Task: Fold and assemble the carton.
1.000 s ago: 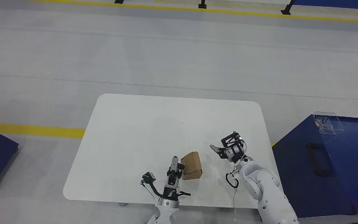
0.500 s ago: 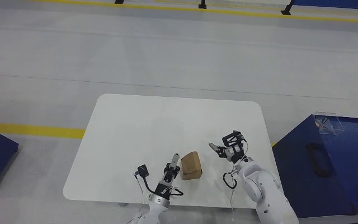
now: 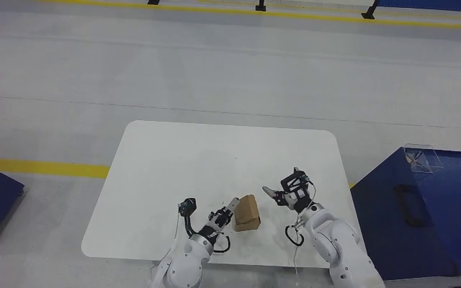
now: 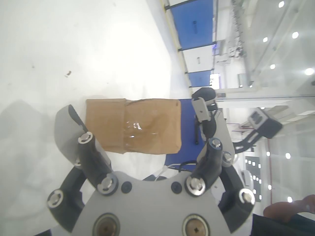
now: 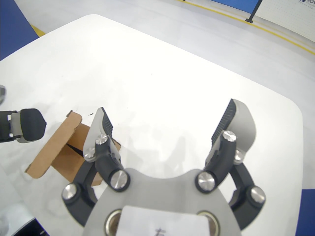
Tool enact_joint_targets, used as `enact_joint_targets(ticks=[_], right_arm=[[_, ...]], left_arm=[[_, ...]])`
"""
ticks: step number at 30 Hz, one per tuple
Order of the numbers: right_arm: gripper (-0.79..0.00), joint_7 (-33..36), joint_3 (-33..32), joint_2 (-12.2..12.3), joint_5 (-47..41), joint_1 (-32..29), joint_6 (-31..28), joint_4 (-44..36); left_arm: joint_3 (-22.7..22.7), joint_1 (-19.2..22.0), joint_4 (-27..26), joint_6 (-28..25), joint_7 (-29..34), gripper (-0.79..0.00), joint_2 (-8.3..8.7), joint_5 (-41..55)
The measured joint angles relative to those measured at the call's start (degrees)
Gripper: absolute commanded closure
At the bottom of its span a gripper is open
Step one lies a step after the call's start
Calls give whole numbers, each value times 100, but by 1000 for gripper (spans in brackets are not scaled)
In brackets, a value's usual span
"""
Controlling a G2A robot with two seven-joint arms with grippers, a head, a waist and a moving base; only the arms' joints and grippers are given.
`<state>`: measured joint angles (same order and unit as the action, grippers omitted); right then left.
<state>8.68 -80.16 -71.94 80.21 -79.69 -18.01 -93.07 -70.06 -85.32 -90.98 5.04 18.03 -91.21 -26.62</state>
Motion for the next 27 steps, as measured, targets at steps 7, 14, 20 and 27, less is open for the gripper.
enact_joint_targets(ticks=[7, 14, 20, 27], right_arm=[[-785, -113, 22, 8, 77, 92, 58, 269], [-785, -188, -89, 44, 130, 133, -4, 473], [-785, -204, -102, 56, 103, 156, -13, 535], [-785, -268, -30, 59, 255, 192, 143, 604]], left_arm=[[171, 328, 490, 47, 523, -776, 19, 250], [338, 511, 967, -171, 300, -579, -4, 618], [491, 571, 1203, -294, 109, -456, -27, 874], [686, 732, 1520, -401, -199, -388, -54, 941]])
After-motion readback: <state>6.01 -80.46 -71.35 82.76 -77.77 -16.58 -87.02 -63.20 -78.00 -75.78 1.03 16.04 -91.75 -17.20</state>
